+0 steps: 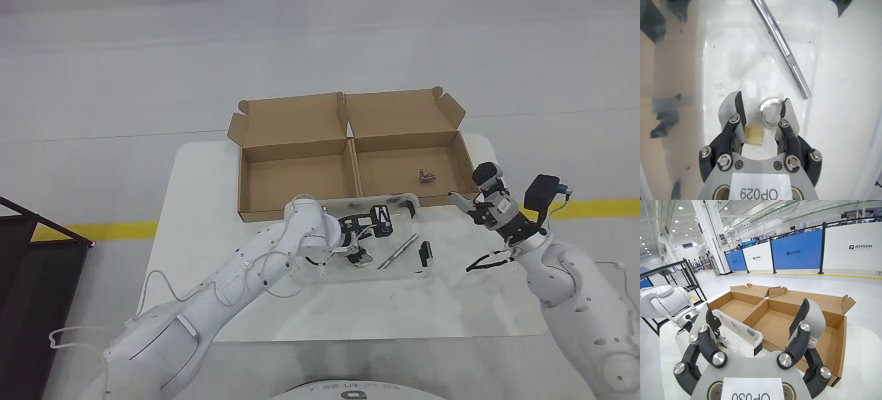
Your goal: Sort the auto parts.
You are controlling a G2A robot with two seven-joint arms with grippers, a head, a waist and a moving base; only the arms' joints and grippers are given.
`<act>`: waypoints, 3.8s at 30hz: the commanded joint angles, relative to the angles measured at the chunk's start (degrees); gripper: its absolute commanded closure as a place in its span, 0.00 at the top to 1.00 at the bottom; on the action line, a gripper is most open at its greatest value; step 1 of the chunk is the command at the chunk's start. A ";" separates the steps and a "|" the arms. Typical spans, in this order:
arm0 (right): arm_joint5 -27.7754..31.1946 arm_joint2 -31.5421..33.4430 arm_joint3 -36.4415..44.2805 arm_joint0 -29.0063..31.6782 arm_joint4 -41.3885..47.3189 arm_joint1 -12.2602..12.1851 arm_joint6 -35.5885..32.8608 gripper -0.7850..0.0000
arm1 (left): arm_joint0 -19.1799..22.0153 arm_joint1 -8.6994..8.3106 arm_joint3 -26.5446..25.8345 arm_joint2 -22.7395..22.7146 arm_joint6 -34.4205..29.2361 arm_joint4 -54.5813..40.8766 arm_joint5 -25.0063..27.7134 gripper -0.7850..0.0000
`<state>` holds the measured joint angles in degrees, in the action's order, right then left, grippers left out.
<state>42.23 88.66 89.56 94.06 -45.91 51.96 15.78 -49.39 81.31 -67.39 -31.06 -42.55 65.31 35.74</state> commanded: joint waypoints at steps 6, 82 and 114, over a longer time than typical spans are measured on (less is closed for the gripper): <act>0.00 0.00 0.00 0.00 0.00 0.00 0.00 1.00 | -0.07 -0.17 -1.14 -0.80 0.13 -0.75 0.98 0.45; 0.00 0.00 0.00 0.00 0.00 0.00 0.00 1.00 | -19.62 -10.85 -22.40 -33.72 19.34 -3.19 19.05 0.00; 0.00 0.00 0.00 0.00 0.00 0.00 0.00 1.00 | -13.03 -19.54 -13.24 -30.68 -15.59 -111.33 10.43 0.00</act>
<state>42.23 88.66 89.56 94.06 -45.91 51.96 15.78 -62.60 62.06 -80.82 -61.40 -57.80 -46.46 46.56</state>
